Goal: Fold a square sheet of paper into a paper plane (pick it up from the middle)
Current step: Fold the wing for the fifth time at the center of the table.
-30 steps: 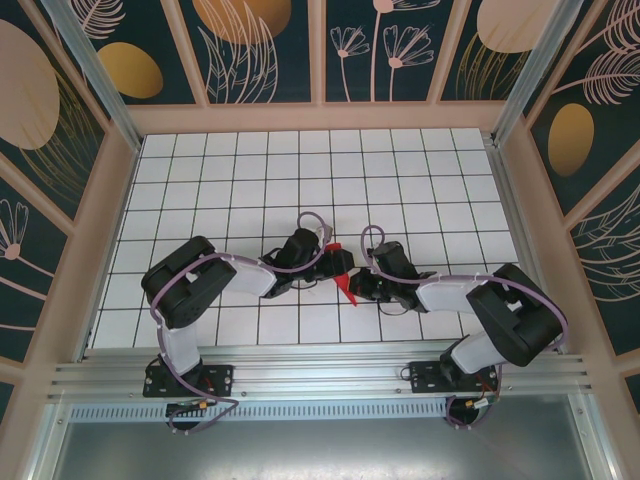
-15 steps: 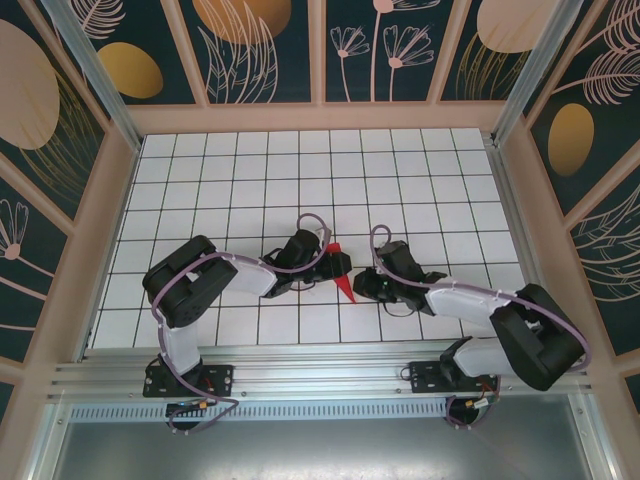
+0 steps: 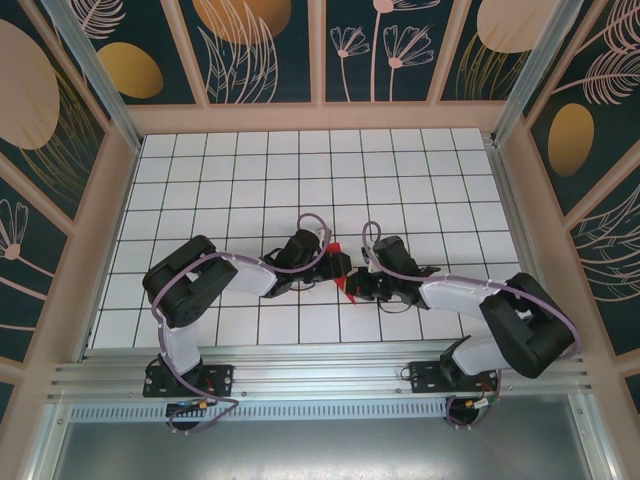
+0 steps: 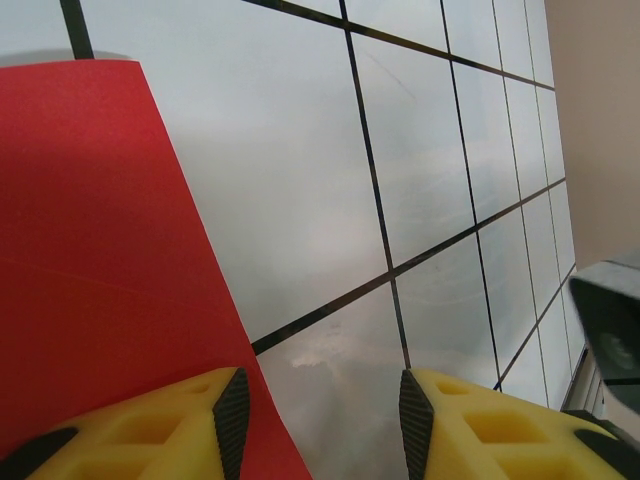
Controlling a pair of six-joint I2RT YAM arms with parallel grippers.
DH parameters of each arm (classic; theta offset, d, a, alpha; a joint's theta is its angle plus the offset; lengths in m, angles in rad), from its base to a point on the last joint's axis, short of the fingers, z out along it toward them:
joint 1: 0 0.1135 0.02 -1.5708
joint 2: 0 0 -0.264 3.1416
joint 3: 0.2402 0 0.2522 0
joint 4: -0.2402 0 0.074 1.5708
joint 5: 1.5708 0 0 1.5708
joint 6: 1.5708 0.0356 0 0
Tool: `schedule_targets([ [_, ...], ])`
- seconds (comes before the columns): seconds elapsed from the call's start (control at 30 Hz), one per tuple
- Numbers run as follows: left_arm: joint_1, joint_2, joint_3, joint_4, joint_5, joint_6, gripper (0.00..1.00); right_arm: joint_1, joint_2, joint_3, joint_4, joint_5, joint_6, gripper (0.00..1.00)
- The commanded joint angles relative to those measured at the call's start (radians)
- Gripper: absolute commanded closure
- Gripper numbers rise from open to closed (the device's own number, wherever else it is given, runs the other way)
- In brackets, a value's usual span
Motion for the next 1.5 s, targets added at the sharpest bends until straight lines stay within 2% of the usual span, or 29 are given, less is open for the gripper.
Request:
schedule_targets([
  [0.0,0.010,0.029,0.003,-0.075,-0.009,0.027,0.54,-0.005,0.035,0.017,0.014,-0.028,-0.025,0.95],
  [0.4,0.010,0.041,0.006,-0.089,-0.010,0.033,0.55,-0.028,0.049,-0.050,-0.013,-0.018,-0.030,0.95],
  [1.1,0.011,0.050,0.011,-0.133,-0.026,0.038,0.56,-0.022,0.006,-0.121,-0.064,-0.108,-0.059,0.94],
  [1.47,0.011,0.055,0.011,-0.142,-0.020,0.039,0.56,0.029,0.012,-0.088,-0.209,-0.023,-0.085,0.94],
])
